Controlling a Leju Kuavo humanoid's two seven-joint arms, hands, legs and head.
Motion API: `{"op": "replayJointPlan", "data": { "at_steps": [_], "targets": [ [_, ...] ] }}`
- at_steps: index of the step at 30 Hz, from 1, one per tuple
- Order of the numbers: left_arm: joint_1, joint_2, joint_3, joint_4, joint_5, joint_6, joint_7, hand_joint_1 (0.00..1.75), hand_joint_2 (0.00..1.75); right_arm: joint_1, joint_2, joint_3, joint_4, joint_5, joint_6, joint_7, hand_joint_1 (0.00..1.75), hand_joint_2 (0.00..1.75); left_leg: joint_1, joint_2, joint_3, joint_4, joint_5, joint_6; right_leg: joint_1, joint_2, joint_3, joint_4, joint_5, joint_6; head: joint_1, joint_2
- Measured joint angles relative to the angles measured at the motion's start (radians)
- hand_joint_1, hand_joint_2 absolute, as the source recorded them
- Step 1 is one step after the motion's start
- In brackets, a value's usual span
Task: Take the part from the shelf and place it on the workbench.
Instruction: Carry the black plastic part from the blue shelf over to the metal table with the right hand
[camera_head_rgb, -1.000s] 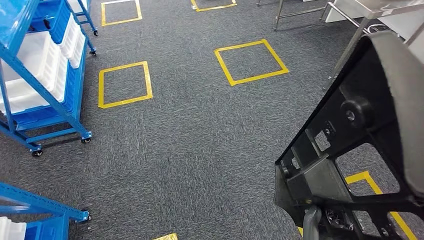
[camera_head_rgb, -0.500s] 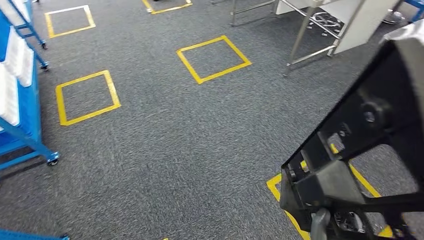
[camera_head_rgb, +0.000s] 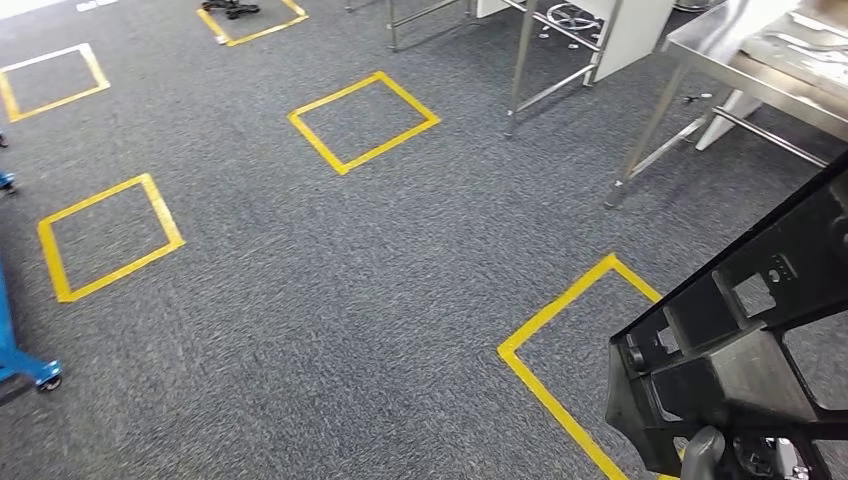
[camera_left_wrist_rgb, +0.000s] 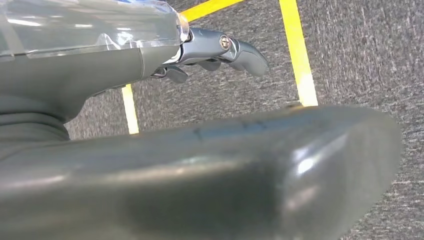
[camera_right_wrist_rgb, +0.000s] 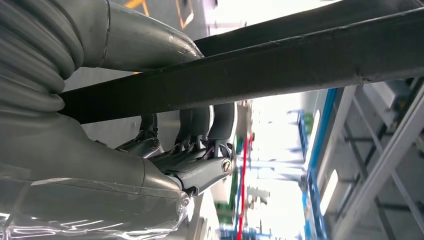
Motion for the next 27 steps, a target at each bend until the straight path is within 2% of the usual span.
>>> {"op": "replayJointPlan", "data": {
  "at_steps": [1, 3, 4, 5, 7, 8, 9, 10, 11, 12, 13, 14, 15, 17, 19, 20, 21, 23, 24, 25, 27],
  "targets": [
    [0.000, 0.000, 0.000, 0.000, 0.000, 0.001, 0.002, 0.00, 0.00, 0.000, 0.001, -0.006, 0.000, 0.000, 0.002, 0.000, 1.75, 1.75, 0.000, -0.007, 0.024, -0.057, 0.039, 0.004, 0.001, 0.015, 0.000, 0.003, 0.000, 0.000, 0.000, 0.000],
    [0.000, 0.000, 0.000, 0.000, 0.009, 0.004, 0.002, 0.00, 0.00, -0.001, 0.003, -0.013, -0.001, 0.003, 0.016, 0.000, 1.75, 1.75, 0.000, -0.049, 0.083, -0.201, 0.106, 0.014, 0.001, 0.041, -0.003, 0.009, -0.001, 0.004, 0.000, 0.000],
    [0.000, 0.000, 0.000, 0.000, 0.015, 0.006, 0.000, 0.00, 0.00, -0.002, 0.004, -0.015, -0.002, 0.004, 0.025, 0.000, 1.75, 1.75, 0.000, -0.068, 0.101, -0.247, 0.121, 0.017, 0.000, 0.053, -0.006, 0.011, 0.000, 0.009, 0.000, 0.000],
    [-0.001, 0.000, 0.001, 0.000, 0.019, 0.007, -0.002, 0.00, 0.00, -0.002, 0.004, -0.017, -0.002, 0.006, 0.031, 0.000, 1.75, 1.75, -0.002, -0.079, 0.109, -0.267, 0.123, 0.020, -0.002, 0.063, -0.010, 0.012, 0.002, 0.016, 0.001, 0.000],
    [-0.003, 0.000, 0.001, 0.000, 0.021, 0.007, -0.005, 0.00, 0.00, -0.002, 0.006, -0.021, -0.003, 0.009, 0.036, 0.000, 1.75, 1.75, -0.004, -0.064, 0.112, -0.274, 0.126, 0.029, -0.004, 0.086, -0.016, 0.008, 0.009, 0.033, 0.001, 0.000],
    [-0.005, -0.002, 0.001, 0.001, 0.020, 0.007, -0.005, 0.00, 0.00, -0.001, 0.007, -0.024, -0.004, 0.010, 0.035, 0.000, 1.75, 1.75, -0.003, -0.052, 0.115, -0.281, 0.132, 0.035, -0.005, 0.082, -0.019, 0.009, 0.007, 0.039, 0.001, 0.000],
    [-0.006, -0.003, 0.001, 0.001, 0.018, 0.007, -0.006, 0.00, 0.00, 0.000, 0.007, -0.027, -0.006, 0.012, 0.035, -0.001, 1.75, 1.75, -0.001, -0.039, 0.117, -0.289, 0.138, 0.041, -0.004, 0.063, -0.028, 0.024, -0.005, 0.043, 0.003, 0.000],
    [-0.006, -0.005, 0.001, 0.002, 0.017, 0.007, -0.006, 0.00, 0.00, -0.001, 0.007, -0.029, -0.008, 0.012, 0.034, -0.001, 1.75, 1.75, 0.001, -0.025, 0.117, -0.297, 0.144, 0.047, -0.002, 0.032, -0.046, 0.061, -0.029, 0.046, 0.005, 0.000],
    [-0.005, -0.006, 0.001, 0.002, 0.015, 0.007, -0.006, 0.00, 0.00, -0.001, 0.007, -0.031, -0.010, 0.013, 0.034, -0.002, 1.75, 1.75, 0.000, -0.011, 0.116, -0.300, 0.147, 0.050, -0.003, -0.005, -0.072, 0.117, -0.064, 0.048, 0.006, 0.000],
    [-0.002, -0.006, 0.001, 0.002, 0.014, 0.007, -0.005, 0.00, 0.00, -0.002, 0.007, -0.032, -0.010, 0.013, 0.033, -0.002, 1.75, 1.75, -0.001, 0.003, 0.115, -0.301, 0.147, 0.052, -0.003, -0.031, -0.104, 0.186, -0.100, 0.052, 0.008, 0.000],
    [0.000, -0.006, 0.001, 0.002, 0.014, 0.007, -0.005, 0.00, 0.00, -0.003, 0.007, -0.033, -0.011, 0.014, 0.031, -0.002, 1.75, 1.75, -0.002, 0.019, 0.113, -0.301, 0.147, 0.053, -0.004, -0.045, -0.133, 0.248, -0.125, 0.056, 0.008, 0.000],
    [0.001, -0.006, 0.001, 0.002, 0.014, 0.006, -0.005, 0.00, 0.00, -0.002, 0.007, -0.034, -0.011, 0.014, 0.029, -0.002, 1.75, 1.75, -0.003, 0.034, 0.113, -0.301, 0.146, 0.052, -0.006, -0.050, -0.148, 0.283, -0.133, 0.059, 0.008, 0.000],
    [0.001, -0.006, 0.001, 0.002, 0.015, 0.006, -0.005, 0.00, 0.00, -0.002, 0.007, -0.034, -0.011, 0.016, 0.026, -0.002, 1.75, 1.75, -0.003, 0.047, 0.113, -0.301, 0.144, 0.052, -0.008, -0.054, -0.150, 0.292, -0.128, 0.062, 0.008, 0.000],
    [0.000, -0.006, 0.001, 0.002, 0.016, 0.006, -0.004, 0.00, 0.00, -0.002, 0.007, -0.035, -0.011, 0.018, 0.022, -0.002, 1.75, 1.75, -0.003, 0.061, 0.114, -0.300, 0.143, 0.050, -0.010, -0.057, -0.135, 0.268, -0.106, 0.064, 0.008, 0.000],
    [0.000, -0.006, 0.001, 0.002, 0.016, 0.006, -0.004, 0.00, 0.00, -0.001, 0.007, -0.035, -0.011, 0.019, 0.021, -0.002, 1.75, 1.75, -0.003, 0.064, 0.114, -0.300, 0.142, 0.049, -0.011, -0.058, -0.125, 0.252, -0.096, 0.064, 0.008, 0.000],
    [0.000, -0.006, 0.001, 0.002, 0.017, 0.004, -0.004, 0.00, 0.00, -0.001, 0.007, -0.035, -0.011, 0.022, 0.020, -0.002, 1.75, 1.75, -0.002, 0.069, 0.116, -0.300, 0.141, 0.048, -0.011, -0.067, -0.100, 0.209, -0.077, 0.064, 0.008, 0.000],
    [-0.001, -0.006, 0.001, 0.002, 0.020, 0.001, -0.002, 0.00, 0.00, 0.000, 0.007, -0.032, -0.012, 0.033, 0.012, -0.002, 1.75, 1.75, -0.005, 0.079, 0.120, -0.297, 0.136, 0.042, -0.009, -0.085, -0.063, 0.144, -0.056, 0.059, 0.007, 0.000],
    [-0.003, -0.002, 0.001, 0.002, 0.027, -0.011, 0.002, 0.00, 0.00, 0.001, 0.009, -0.014, -0.015, 0.070, -0.019, -0.002, 1.75, 1.75, -0.008, 0.105, 0.130, -0.294, 0.125, 0.026, -0.003, -0.112, 0.005, 0.023, -0.021, 0.044, 0.006, 0.000],
    [-0.004, 0.001, 0.001, 0.002, 0.030, -0.017, 0.003, 0.00, 0.00, 0.002, 0.010, 0.001, -0.016, 0.091, -0.039, -0.002, 1.75, 1.75, -0.010, 0.118, 0.135, -0.292, 0.121, 0.018, 0.000, -0.113, 0.016, -0.001, -0.018, 0.034, 0.006, 0.000],
    [-0.006, 0.004, 0.001, 0.002, 0.032, -0.022, 0.004, 0.00, 0.00, 0.002, 0.011, 0.016, -0.016, 0.107, -0.056, -0.002, 1.75, 1.75, -0.008, 0.116, 0.138, -0.289, 0.116, 0.011, -0.001, -0.102, 0.015, -0.002, -0.017, 0.027, 0.006, 0.000],
    [-0.006, 0.011, 0.002, 0.002, 0.034, -0.032, 0.002, 0.00, 0.00, 0.002, 0.012, 0.048, -0.016, 0.129, -0.086, -0.002, 1.75, 1.75, -0.003, 0.073, 0.121, -0.239, 0.078, 0.001, -0.005, -0.080, 0.015, -0.007, -0.013, 0.013, 0.004, 0.000]
  ]
}}
